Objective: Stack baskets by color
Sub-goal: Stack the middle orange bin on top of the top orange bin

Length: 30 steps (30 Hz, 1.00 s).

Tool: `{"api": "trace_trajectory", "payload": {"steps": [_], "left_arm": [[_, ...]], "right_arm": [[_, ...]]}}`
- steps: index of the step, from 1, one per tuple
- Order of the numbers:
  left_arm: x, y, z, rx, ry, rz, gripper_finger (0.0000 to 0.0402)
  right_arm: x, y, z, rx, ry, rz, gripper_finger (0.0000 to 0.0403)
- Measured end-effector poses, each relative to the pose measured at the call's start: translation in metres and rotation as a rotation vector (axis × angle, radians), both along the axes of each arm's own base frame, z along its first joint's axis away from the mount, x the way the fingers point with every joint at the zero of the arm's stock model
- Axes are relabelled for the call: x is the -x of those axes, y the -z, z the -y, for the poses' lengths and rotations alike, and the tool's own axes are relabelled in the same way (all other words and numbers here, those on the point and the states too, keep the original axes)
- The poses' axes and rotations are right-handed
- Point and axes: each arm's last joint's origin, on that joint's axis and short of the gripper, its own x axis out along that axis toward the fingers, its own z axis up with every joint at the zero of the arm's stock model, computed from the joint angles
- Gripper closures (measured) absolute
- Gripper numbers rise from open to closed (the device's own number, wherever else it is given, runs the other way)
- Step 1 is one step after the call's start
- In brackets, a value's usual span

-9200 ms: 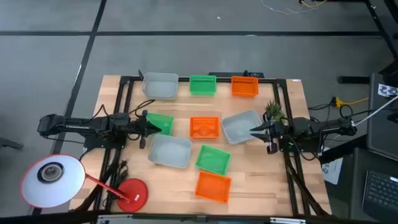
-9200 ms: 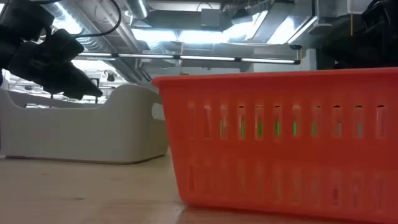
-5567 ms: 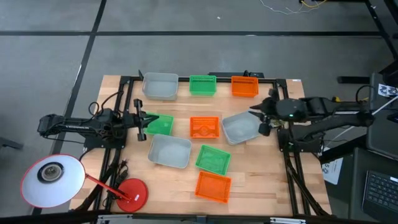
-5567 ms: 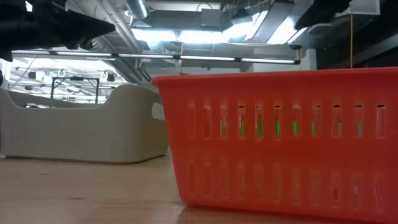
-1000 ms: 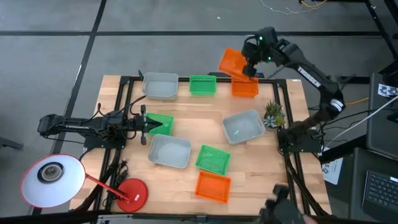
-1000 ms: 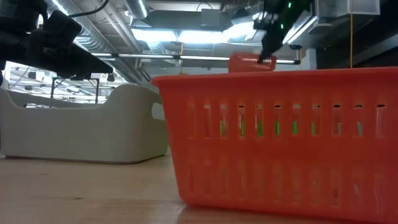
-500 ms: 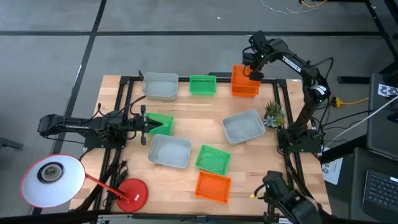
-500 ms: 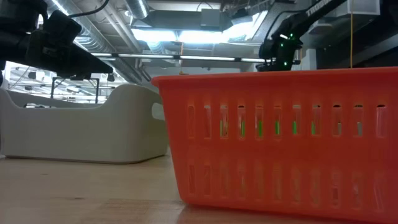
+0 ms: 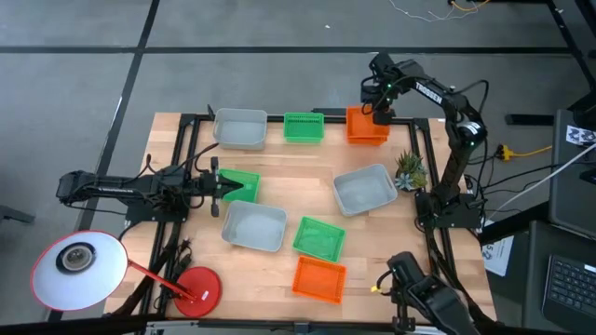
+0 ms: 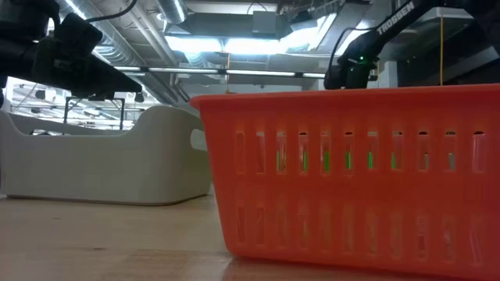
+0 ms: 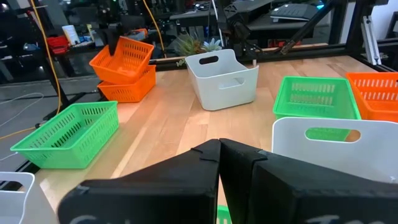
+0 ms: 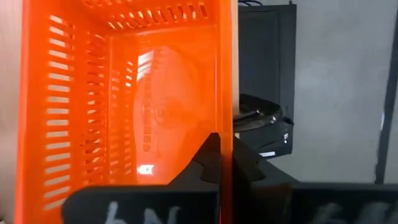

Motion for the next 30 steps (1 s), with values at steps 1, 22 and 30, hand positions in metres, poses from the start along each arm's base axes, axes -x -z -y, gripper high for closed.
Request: {"api": "trace_trajectory", "payload": {"steps": [1, 22, 30], "left_arm": [[0.0, 0.0, 0.0, 0.0, 0.0, 0.0, 0.0401], [0.0, 0.0005, 0.0, 0.0, 0.0, -0.005, 0.0401], [0.0001, 0.0022, 0.0, 0.002, 0.0, -0.022, 0.0401]], "right_arm": [[-0.0007, 0.0021, 0.0008, -0.007, -0.002, 0.004, 0.0403], [-0.0048, 0.0066, 0.0034, -0.048, 0.008, 0.087, 0.0287], [-0.0045, 0.0066, 0.0039, -0.052, 0.048, 0.09, 0.0291]]}}
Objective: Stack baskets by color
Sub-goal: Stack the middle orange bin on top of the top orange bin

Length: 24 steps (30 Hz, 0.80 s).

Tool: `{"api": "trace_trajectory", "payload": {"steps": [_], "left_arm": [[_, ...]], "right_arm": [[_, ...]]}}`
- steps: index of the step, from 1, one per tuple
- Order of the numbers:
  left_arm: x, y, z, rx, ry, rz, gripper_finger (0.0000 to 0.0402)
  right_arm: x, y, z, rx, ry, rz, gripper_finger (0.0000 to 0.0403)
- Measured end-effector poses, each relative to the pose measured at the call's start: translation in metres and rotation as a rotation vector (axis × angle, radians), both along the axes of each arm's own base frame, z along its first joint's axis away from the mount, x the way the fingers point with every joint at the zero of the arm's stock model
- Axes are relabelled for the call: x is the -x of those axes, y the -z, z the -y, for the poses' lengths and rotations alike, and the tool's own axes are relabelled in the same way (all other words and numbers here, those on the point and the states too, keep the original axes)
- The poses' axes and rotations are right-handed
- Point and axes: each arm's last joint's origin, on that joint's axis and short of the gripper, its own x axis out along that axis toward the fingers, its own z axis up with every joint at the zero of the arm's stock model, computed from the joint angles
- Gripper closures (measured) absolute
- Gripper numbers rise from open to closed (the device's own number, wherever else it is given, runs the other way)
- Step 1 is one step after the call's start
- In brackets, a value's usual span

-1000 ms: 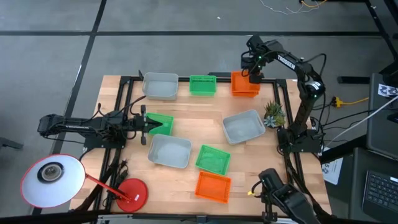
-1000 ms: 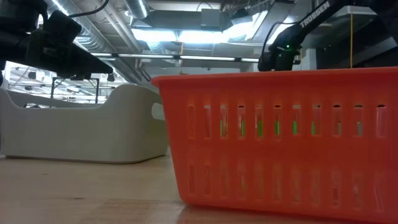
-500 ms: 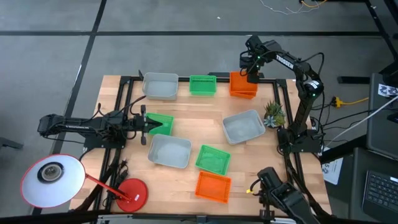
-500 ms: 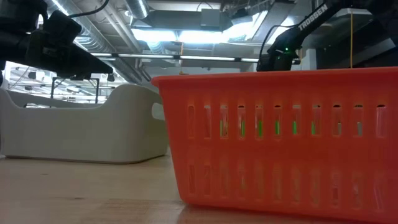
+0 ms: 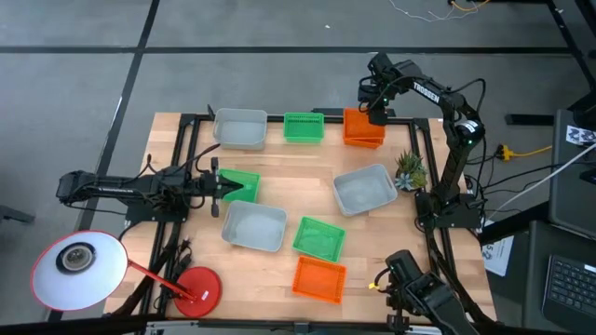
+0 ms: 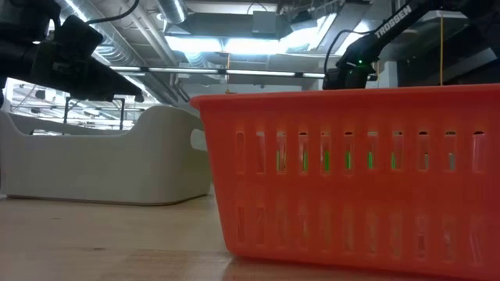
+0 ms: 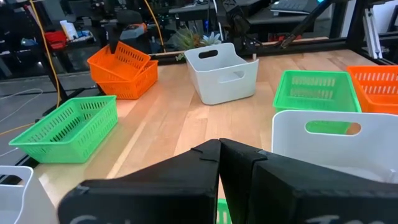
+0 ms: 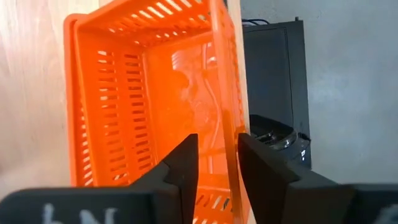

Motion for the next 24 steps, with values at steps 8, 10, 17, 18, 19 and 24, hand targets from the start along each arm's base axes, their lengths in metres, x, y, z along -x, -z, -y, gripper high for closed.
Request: {"api": "trace_trajectory", "payload": {"steps": [8, 10, 17, 18, 19, 24], "left_arm": [[0.0, 0.0001, 0.0, 0.0, 0.0, 0.0, 0.0401], [0.0, 0.0001, 0.0, 0.0, 0.0, 0.0, 0.0401], [0.0, 0.0001, 0.0, 0.0, 0.0, 0.0, 0.0401], [0.0, 0.0001, 0.0, 0.0, 0.0, 0.0, 0.0401], [0.0, 0.0001, 0.0, 0.0, 0.0, 0.0, 0.0401], [0.0, 0.0001, 0.0, 0.0, 0.0, 0.0, 0.0401]], "right_arm": [[-0.0016, -0.0009, 0.003, 0.017, 0.061, 0.025, 0.0361], [-0.0011, -0.0009, 0.0033, 0.028, 0.067, 0.008, 0.0387], [0.0025, -0.0009, 0.0047, 0.066, 0.114, -0.065, 0.0392], [0.0025, -0.001, 0.0047, 0.065, 0.116, -0.065, 0.0395], [0.0025, -0.0011, 0.0046, 0.065, 0.118, -0.065, 0.0396], [0.0038, -0.007, 0.0025, 0.076, 0.137, -0.057, 0.0394]]}}
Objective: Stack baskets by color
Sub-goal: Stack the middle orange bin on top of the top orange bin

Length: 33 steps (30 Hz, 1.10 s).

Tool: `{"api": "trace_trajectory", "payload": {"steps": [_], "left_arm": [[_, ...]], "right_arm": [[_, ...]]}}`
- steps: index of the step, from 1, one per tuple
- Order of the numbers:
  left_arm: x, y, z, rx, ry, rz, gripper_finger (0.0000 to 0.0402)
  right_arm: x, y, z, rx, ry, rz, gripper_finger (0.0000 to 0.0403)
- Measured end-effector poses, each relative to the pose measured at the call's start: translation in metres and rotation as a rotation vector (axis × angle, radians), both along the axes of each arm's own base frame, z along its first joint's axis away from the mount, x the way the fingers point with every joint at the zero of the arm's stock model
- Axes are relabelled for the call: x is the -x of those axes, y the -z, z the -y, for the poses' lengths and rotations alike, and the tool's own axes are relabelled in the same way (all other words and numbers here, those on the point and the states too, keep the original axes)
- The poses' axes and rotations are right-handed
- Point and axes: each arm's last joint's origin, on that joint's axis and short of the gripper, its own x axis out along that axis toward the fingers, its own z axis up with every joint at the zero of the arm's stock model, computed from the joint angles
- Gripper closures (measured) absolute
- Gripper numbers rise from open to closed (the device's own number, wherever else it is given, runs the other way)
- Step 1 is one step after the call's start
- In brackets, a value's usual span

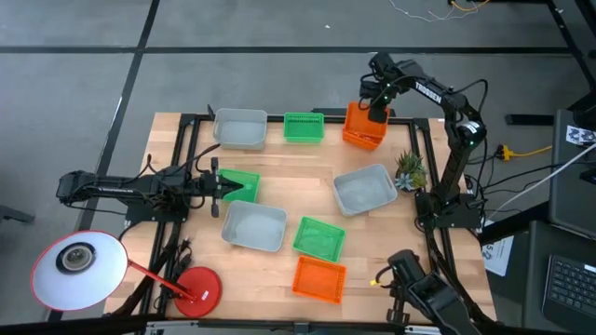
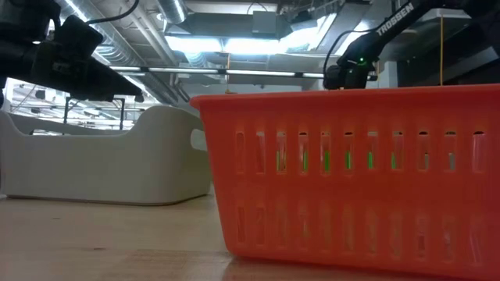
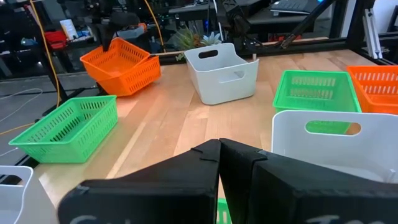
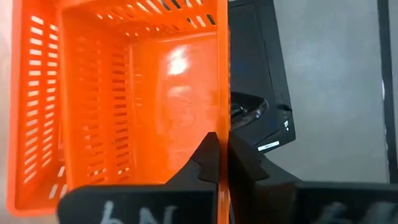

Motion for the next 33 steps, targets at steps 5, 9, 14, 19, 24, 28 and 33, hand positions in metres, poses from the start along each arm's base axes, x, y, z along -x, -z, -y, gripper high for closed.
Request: {"api": "trace_trajectory", "payload": {"steps": [5, 9, 14, 19, 24, 28, 33], "left_arm": [[0.0, 0.0, 0.0, 0.0, -0.007, 0.0, 0.0401], [0.0, 0.0, 0.0, -0.001, -0.007, 0.0, 0.0401], [0.0, 0.0, 0.0, 0.0, -0.007, 0.0, 0.0401], [0.0, 0.0, 0.0, 0.0, -0.007, 0.0, 0.0401], [0.0, 0.0, 0.0, 0.001, -0.007, 0.0, 0.0401], [0.0, 0.0, 0.0, 0.002, -0.007, 0.001, 0.0401], [0.0, 0.0, 0.0, 0.002, -0.007, 0.0, 0.0401]], "right_arm": [[0.004, -0.015, -0.006, 0.032, 0.005, 0.019, 0.0398], [0.008, -0.028, -0.014, 0.032, 0.023, 0.042, 0.0398], [0.007, -0.028, -0.018, -0.035, 0.056, 0.105, 0.0399], [0.007, -0.027, -0.017, -0.058, 0.11, 0.128, 0.0399], [0.008, -0.022, -0.02, -0.094, 0.155, 0.125, 0.0399], [0.009, -0.002, -0.023, -0.136, 0.151, 0.122, 0.0399], [0.01, 0.015, -0.024, -0.136, 0.149, 0.126, 0.0395]]}}
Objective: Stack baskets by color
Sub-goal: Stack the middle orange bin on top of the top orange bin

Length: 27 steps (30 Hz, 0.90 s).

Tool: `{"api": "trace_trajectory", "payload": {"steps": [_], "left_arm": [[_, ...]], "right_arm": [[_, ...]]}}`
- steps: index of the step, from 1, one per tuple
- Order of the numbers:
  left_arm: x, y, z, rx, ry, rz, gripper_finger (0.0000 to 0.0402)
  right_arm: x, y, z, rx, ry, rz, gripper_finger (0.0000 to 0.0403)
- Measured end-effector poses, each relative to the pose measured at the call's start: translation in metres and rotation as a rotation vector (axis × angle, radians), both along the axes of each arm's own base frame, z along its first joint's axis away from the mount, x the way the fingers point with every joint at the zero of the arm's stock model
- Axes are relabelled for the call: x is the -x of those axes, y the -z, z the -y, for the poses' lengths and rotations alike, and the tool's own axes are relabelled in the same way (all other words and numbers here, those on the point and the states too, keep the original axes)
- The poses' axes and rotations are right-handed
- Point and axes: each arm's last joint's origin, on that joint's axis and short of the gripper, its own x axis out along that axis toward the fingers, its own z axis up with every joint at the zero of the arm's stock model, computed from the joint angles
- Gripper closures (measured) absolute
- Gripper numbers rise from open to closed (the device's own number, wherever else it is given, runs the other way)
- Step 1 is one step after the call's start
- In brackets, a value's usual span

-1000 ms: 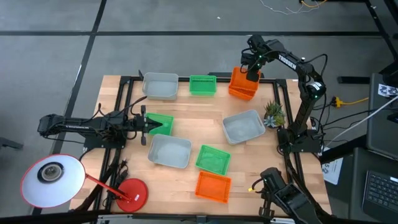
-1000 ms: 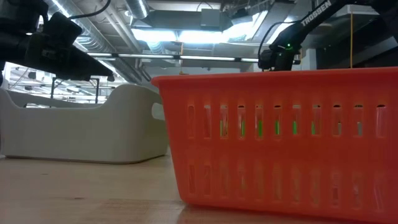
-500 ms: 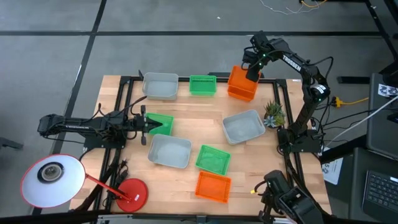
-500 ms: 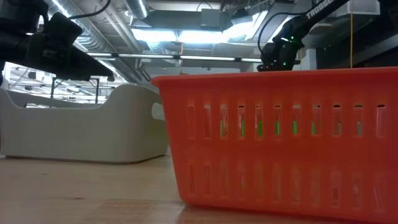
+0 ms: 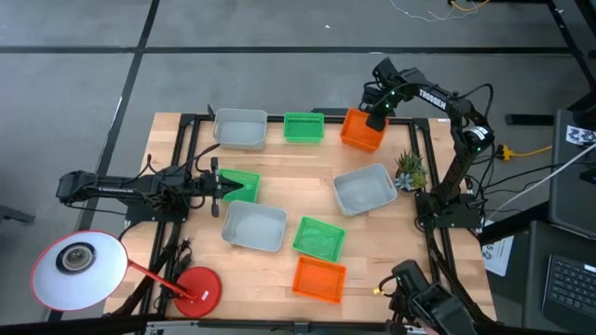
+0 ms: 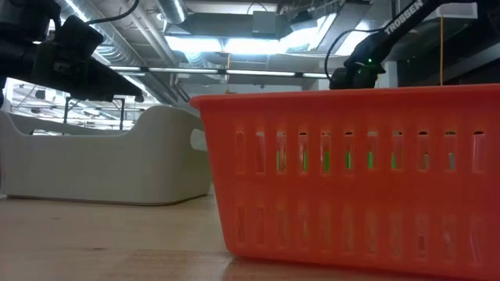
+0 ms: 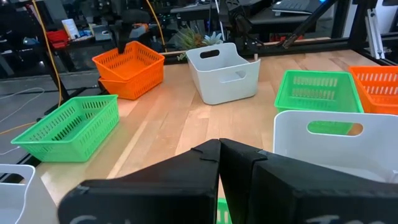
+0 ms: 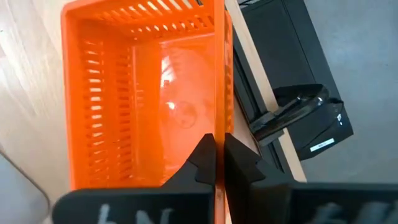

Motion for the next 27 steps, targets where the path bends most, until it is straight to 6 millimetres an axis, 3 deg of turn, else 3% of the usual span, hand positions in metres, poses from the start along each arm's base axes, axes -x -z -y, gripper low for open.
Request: {"api": "trace_trajectory", "payload": {"steps": [6, 13, 20, 23, 27], "left_arm": [[0.0, 0.0, 0.0, 0.0, 0.0, 0.0, 0.0401], [0.0, 0.0, 0.0, 0.0, 0.0, 0.0, 0.0401], [0.0, 0.0, 0.0, 0.0, 0.0, 0.0, 0.0401], [0.0, 0.0, 0.0, 0.003, 0.0, 0.0, 0.0401], [0.0, 0.0, 0.0, 0.006, 0.0, 0.001, 0.0401]], "right_arm": [[0.001, 0.006, -0.002, -0.017, 0.001, -0.011, 0.0382], [0.003, 0.008, -0.004, -0.023, 0.003, -0.036, 0.0317], [-0.001, -0.015, -0.003, -0.047, 0.035, -0.002, 0.0291], [-0.007, -0.019, -0.014, -0.204, -0.009, 0.122, 0.0291], [-0.025, -0.002, -0.037, -0.318, -0.1, 0.15, 0.0294]]}}
